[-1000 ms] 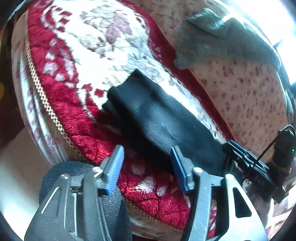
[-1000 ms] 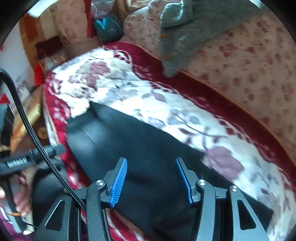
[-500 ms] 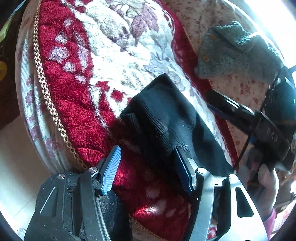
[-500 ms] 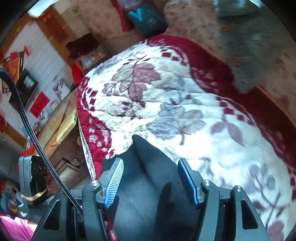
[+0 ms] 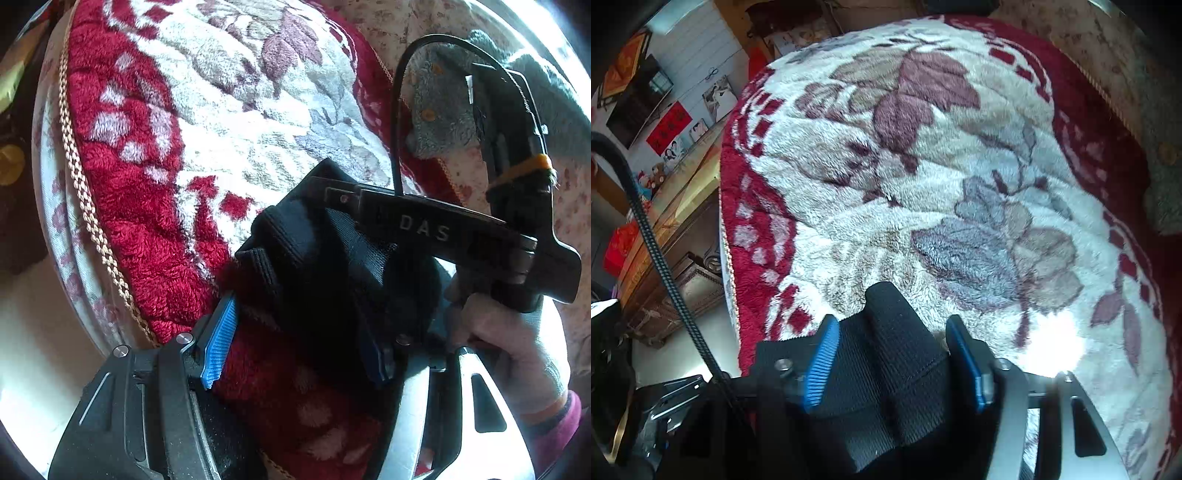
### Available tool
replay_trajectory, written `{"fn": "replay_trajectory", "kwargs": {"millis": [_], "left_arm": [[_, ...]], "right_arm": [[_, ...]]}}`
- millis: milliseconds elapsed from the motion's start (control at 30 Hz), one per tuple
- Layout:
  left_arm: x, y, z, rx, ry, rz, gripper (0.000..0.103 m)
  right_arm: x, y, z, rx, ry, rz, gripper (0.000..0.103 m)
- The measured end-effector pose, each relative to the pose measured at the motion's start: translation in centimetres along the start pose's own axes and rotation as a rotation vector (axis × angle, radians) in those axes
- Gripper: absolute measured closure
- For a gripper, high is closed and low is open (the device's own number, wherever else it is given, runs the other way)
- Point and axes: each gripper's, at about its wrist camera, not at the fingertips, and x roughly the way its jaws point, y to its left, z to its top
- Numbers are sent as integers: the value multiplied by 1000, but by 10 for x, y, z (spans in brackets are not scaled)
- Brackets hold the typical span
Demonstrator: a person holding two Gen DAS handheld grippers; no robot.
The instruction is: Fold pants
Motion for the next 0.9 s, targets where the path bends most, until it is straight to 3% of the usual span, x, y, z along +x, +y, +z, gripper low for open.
{"fn": "replay_trajectory", "kwargs": {"millis": [200,567,667,733,900], "left_arm": [[-1,-1,0,12,-14,17,43],[0,-5,-1,46,-31,33,45],[0,-7,-2,64,-38,25,56],[-1,-11,-3,87,-44,16,69],[-9,-13,-4,105,-71,-21,83]], "right_arm": [[-3,-12,-6,35,-26,10,67],[-6,-13,-9,46,-45,4,72],[-6,-11,-9,49,-52,4,74],[-9,-11,-10,57,-64,14,76],[-29,-11,-14,88,-120,66,87]]}}
